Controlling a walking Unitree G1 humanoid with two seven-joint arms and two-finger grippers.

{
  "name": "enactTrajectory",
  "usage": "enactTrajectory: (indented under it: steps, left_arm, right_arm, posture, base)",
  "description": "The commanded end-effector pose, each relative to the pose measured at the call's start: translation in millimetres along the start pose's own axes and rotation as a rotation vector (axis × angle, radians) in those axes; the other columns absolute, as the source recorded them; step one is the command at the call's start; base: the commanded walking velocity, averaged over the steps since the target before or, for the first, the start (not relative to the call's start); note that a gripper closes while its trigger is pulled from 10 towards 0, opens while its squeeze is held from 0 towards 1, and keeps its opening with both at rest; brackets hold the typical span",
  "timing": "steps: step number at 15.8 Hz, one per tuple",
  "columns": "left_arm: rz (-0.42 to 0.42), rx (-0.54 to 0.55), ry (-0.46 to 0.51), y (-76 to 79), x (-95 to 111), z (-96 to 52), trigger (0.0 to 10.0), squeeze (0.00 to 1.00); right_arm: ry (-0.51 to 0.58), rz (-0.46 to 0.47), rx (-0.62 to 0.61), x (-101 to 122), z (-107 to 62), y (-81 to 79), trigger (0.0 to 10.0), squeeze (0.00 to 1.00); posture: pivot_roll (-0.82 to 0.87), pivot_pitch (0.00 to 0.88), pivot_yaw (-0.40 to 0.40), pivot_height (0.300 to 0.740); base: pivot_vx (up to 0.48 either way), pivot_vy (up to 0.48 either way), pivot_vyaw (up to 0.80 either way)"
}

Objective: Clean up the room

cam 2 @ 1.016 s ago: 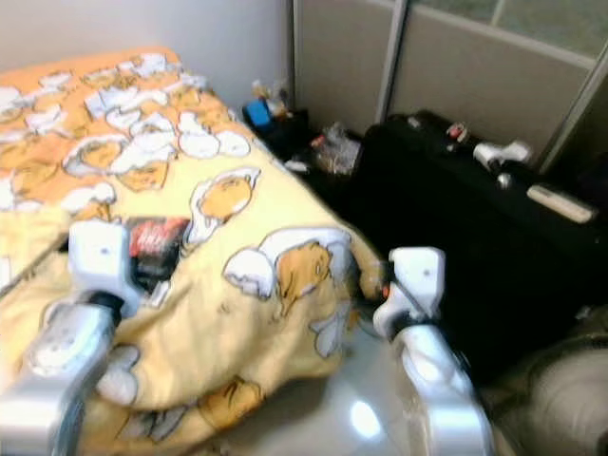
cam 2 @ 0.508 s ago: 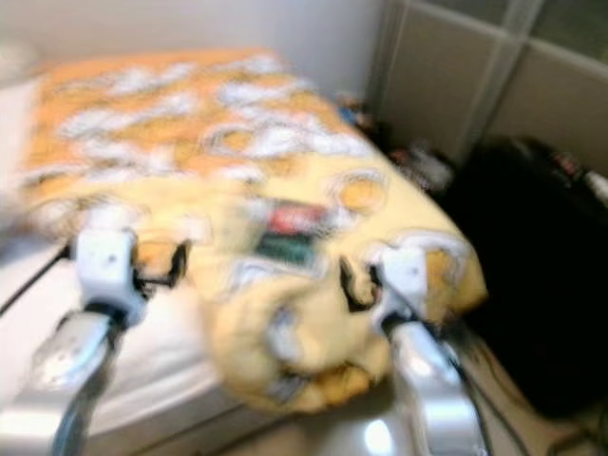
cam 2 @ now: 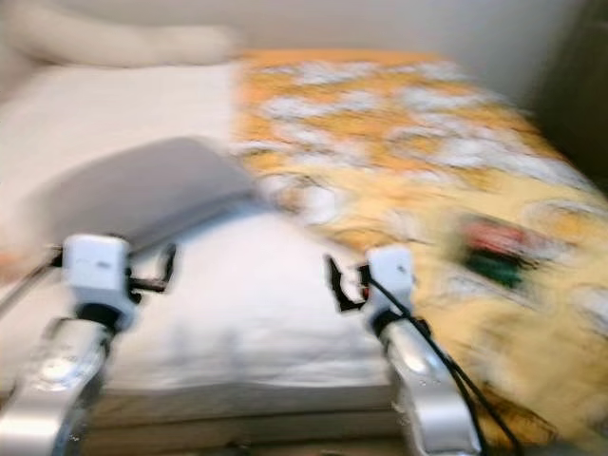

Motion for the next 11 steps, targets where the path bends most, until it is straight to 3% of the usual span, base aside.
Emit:
enactTrajectory:
  steps: [1, 3, 11]
  left_arm:
    - [0.019, 0.016, 0.002, -5.1, 1.7, 0.9, 10.0, 0.00]
    - [0.024, 0.021, 0.001, -6.4, 1.5, 1.6, 10.0, 0.00]
    - [0.056, 0.022, 0.004, -11.3, 2.9, 6.6, 10.0, 0.00]
  right_arm:
    - [0.035, -0.003, 0.002, 9.8, 1.5, -1.7, 10.0, 1.00]
    - [0.046, -0.002, -0.006, 11.8, 2.5, -0.8, 10.0, 1.00]
    - [0.051, 0.012, -0.023, 12.7, 2.9, 0.2, 10.0, 1.00]
  posture:
    - [0.06, 0.000, -0.012, 0.740]
    - [0.06, 0.000, -0.012, 0.740]
    - [0.06, 0.000, 0.002, 0.740]
  base:
    - [0.000, 0.428, 0.80]
    - [0.000, 0.429, 0.69]
    - [0.000, 0.429, 0.00]
Point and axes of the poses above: a point about 5 cm out from each wrist's last joint towards the gripper, its own z axis pointing out of the wrist towards the gripper, its own x axis along the axis of the wrist's last joint, y = z × x, the point moved 4 cm from there along z, pointing out of the wrist towards the gripper, and after that the axes turned 6 degrees about z, right-handed, at the moved point
